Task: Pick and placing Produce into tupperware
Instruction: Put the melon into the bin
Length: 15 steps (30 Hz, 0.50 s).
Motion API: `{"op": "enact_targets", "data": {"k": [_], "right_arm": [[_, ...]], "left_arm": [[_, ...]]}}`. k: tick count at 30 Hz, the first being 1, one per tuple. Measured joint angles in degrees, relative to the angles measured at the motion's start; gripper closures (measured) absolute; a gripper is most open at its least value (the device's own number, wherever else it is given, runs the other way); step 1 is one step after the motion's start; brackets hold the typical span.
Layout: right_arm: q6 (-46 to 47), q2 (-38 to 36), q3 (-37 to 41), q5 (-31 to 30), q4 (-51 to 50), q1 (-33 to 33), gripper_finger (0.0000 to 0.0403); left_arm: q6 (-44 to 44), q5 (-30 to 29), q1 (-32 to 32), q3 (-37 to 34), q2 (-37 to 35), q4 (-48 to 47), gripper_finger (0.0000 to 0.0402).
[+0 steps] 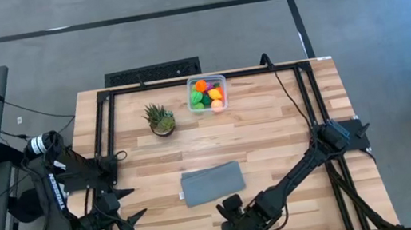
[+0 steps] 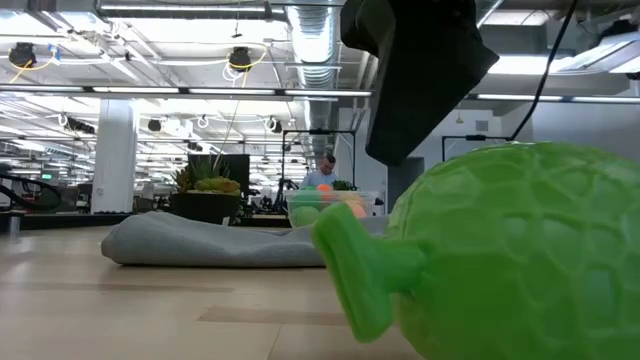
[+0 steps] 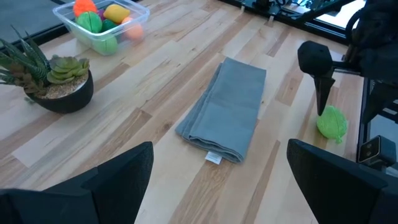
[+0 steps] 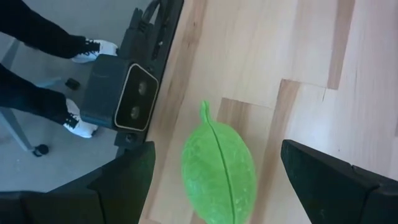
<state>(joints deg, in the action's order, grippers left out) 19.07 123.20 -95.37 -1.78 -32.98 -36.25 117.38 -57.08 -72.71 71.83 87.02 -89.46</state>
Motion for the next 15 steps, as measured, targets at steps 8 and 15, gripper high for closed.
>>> {"op": "enact_targets", "data": {"k": [8,15], "right_arm": [[-0.1,0.9,-0.1,0.2,0.3,0.4,0.0031],[2.0,2.6,-0.1,0.2,-0.1,-0.1,0.0044]], "left_arm": [[0.0,0.0,0.0,0.0,0.0,0.0,0.0042],[0.0,0.0,0.0,0.0,0.0,0.2,0.0042]]}}
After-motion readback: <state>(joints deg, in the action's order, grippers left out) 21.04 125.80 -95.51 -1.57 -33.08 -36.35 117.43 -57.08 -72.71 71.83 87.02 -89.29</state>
